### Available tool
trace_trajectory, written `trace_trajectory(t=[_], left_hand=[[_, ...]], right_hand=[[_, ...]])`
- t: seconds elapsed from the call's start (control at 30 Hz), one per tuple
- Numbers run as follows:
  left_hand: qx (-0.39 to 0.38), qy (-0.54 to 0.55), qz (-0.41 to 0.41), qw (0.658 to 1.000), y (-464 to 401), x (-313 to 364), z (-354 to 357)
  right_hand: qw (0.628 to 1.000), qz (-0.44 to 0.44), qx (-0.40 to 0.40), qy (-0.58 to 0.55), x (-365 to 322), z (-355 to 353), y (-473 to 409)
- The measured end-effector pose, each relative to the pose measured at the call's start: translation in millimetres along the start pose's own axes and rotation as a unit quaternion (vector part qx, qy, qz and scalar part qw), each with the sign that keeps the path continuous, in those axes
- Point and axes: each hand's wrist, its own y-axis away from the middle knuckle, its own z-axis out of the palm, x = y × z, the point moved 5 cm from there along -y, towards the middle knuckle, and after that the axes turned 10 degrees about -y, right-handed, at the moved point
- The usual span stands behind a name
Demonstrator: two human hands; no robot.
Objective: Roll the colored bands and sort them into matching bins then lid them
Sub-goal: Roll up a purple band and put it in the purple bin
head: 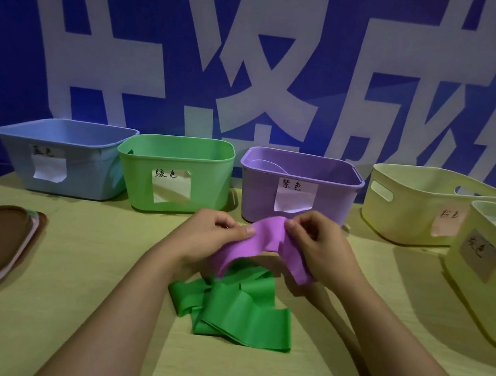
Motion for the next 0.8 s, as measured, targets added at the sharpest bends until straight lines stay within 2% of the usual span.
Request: trace_trajectory(t=[0.17, 0.27, 0.43, 0.57, 0.7, 0.8], left_hand=[[-0.043, 0.061, -0.049, 0.996, -0.1, -8.8, 3.4], [-0.070, 0.086, -0.057, 0.992, 0.4, -10.2, 8.9], [0.007, 0.187, -0.026, 0.982, -1.9, 1.6, -0.1], [0.014, 0.286, 0.033, 0.958, -0.4, 14.9, -0.6], [-0.016, 0.340, 0.069, 0.938, 2.0, 21.8, 3.8], [-0.017, 0.321, 0.099, 0.942, 4.0, 27.0, 6.7]], right_hand=[[0.996, 0.021, 0.082, -0.022, 8.5, -12.1, -3.1], [0.995, 0.046, 0.089, -0.022, 13.8, -13.6, -3.1], [0.995, 0.060, 0.067, 0.039, 21.2, -10.1, -2.4], [0.997, 0.040, 0.042, 0.051, 16.7, -5.1, -0.9], [0.998, -0.013, -0.014, -0.061, -5.3, 3.6, 5.0], [0.988, -0.042, -0.072, -0.130, -22.5, 17.0, 14.3]])
